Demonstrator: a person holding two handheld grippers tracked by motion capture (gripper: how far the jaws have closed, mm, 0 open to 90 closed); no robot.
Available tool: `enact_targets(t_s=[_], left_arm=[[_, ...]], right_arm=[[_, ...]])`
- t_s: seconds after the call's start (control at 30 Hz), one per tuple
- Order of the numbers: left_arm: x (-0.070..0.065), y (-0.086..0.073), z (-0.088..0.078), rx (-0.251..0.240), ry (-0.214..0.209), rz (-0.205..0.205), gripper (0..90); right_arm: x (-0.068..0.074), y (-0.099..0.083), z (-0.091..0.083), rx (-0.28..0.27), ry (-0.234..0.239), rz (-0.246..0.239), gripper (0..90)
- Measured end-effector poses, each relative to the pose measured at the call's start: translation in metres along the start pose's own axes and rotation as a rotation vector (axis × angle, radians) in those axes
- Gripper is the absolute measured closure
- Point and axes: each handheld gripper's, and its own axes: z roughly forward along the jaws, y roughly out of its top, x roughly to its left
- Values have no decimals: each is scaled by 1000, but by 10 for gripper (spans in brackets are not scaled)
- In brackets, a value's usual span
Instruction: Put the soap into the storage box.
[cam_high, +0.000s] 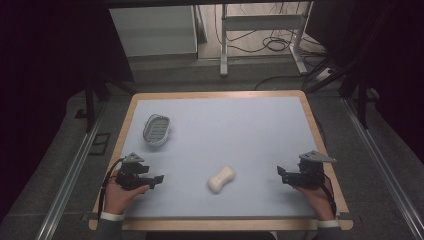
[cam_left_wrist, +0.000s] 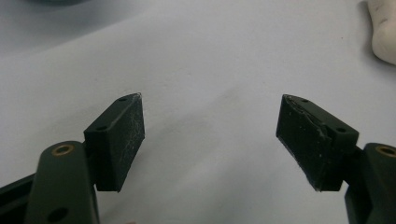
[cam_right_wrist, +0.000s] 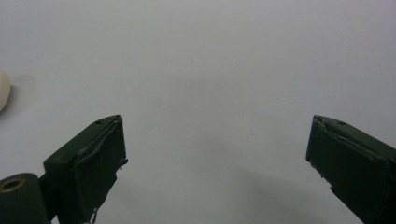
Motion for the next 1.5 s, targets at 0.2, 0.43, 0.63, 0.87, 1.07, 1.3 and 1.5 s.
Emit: enact_targets(t_s=[0.2, 0.43, 0.63, 0.87, 1.07, 1.3, 1.5], left_arm=[[4, -2, 0, 10, 7, -6, 241], [2, -2, -3, 1, 18, -6, 243], [-2, 2, -6, 2, 49, 9, 246], [-8, 9, -10, 3, 59, 18, 245], [-13, 15, -15, 13, 59, 40, 245], [-18, 23, -19, 11, 60, 53, 245], [-26, 30, -23, 2, 58, 74, 245]], right_arm=[[1, 1, -4, -3, -14, -14, 73], [1, -1, -7, 0, -13, -23, 75], [-2, -4, -4, 11, -5, -40, 80], [-1, -5, -6, 8, 0, -38, 86], [0, -5, -9, -2, -1, -37, 89], [1, -5, -11, -18, 10, -53, 89], [0, -6, -10, -11, -1, -45, 89]])
